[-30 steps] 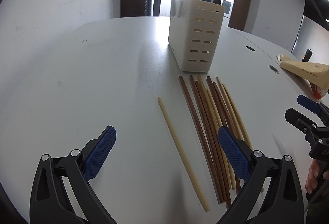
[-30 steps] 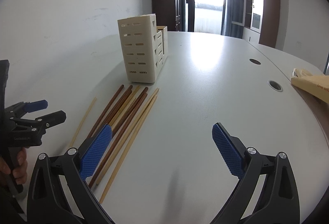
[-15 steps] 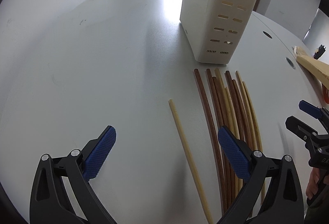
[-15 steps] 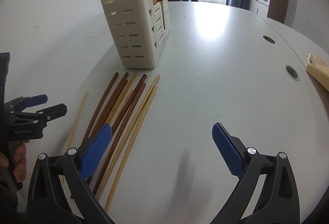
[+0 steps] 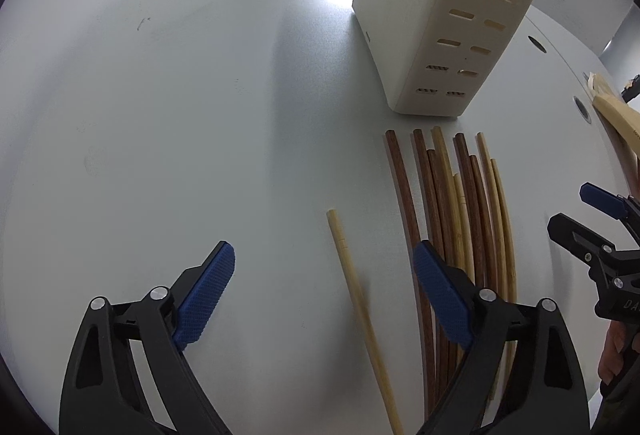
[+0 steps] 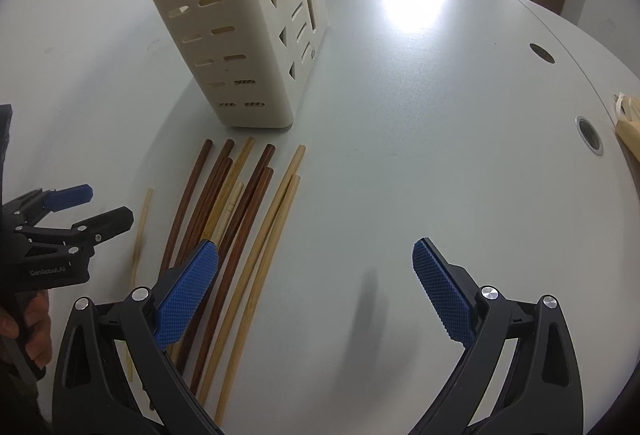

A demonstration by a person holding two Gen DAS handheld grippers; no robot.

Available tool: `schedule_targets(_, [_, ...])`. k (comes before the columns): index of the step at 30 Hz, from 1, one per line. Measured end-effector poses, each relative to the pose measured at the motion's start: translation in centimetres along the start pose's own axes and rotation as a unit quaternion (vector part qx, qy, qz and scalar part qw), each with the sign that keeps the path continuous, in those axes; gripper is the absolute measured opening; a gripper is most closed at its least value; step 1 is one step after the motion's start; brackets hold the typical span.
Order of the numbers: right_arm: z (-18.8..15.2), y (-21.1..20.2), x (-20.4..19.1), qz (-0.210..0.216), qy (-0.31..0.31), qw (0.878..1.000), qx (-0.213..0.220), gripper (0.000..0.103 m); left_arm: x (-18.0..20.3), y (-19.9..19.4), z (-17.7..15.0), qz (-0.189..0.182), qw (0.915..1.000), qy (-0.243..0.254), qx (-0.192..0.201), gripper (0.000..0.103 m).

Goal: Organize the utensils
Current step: 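Move both open grippers down toward the chopstick pile, then close the left gripper on a light chopstick while the right gripper grasps another light chopstick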

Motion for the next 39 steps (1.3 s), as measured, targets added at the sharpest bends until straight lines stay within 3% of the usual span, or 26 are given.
schedule_targets(4, [0.7,1.1,0.4,-0.006,0.008,1.000,-0.010,0.099,-0.4,0.4,0.4,0.009,0.9999,0.004,-0.003,0.081])
schedule_targets(8, [0.9,2.0,0.6,-0.010,0.013,1.000,-0.020,0.098,-0.5,1.3,0.0,0.001,0.9998,0.000,-0.021,0.063])
schedule_targets(11, [0.9,2.7,0.7,-0.010,0.015,0.999,-0.027,0.098,-0.5,2.0,-0.3,-0.003,0.9994,0.002,-0.033,0.059])
schedule_targets(14, [0.8,3.4,0.8,-0.013,0.021,0.999,-0.039,0.084,-0.5,2.4,-0.3,-0.003,0.9993,0.005,-0.037,0.055])
schedule_targets(19, [0.8,4.1,0.3,-0.016,0.018,0.999,-0.048,0.083,-0.1,2.5,-0.3,-0.010,0.9991,0.009,-0.040,0.052])
schedule_targets(22, [0.6,4.3,-0.1,-0.026,0.010,0.998,-0.050,0.079,0.0,2.9,-0.1,-0.012,0.9990,0.018,-0.038,0.040])
schedule_targets(35, [0.2,3.9,-0.9,-0.037,-0.001,0.998,-0.057,0.076,0.8,2.6,-0.7,-0.008,0.9988,0.031,-0.038,0.039])
schedule_targets(39, [0.3,4.7,0.6,-0.056,-0.017,0.996,-0.064,0.066,1.1,2.5,-0.8,-0.002,0.9983,0.038,-0.045,0.027])
Point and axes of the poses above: each gripper's, at about its wrist camera, not at the fingertips, and y roughly the way its jaws point, x to its right, z to its top, the point moved 7 cm from there along y, roughly the way its jaws point, and after that the axes turned 3 degrees about -y, right-handed, at the moved point
